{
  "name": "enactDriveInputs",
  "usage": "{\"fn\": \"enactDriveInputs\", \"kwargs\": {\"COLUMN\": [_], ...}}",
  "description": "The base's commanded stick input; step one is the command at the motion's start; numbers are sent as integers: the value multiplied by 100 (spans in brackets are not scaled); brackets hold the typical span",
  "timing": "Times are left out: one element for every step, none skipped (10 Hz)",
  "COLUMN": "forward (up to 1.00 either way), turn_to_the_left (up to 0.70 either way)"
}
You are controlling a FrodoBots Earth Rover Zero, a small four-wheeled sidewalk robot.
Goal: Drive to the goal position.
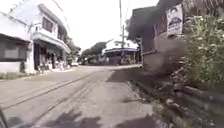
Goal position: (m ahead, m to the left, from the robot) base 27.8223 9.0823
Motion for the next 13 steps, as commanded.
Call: {"fn": "enactDriveInputs", "kwargs": {"forward": [70,70,70,70,70,70,70,70,70,70,70,70,70], "turn_to_the_left": [0,0,0,0,0,0,2,2,2,2,2,3,3]}}
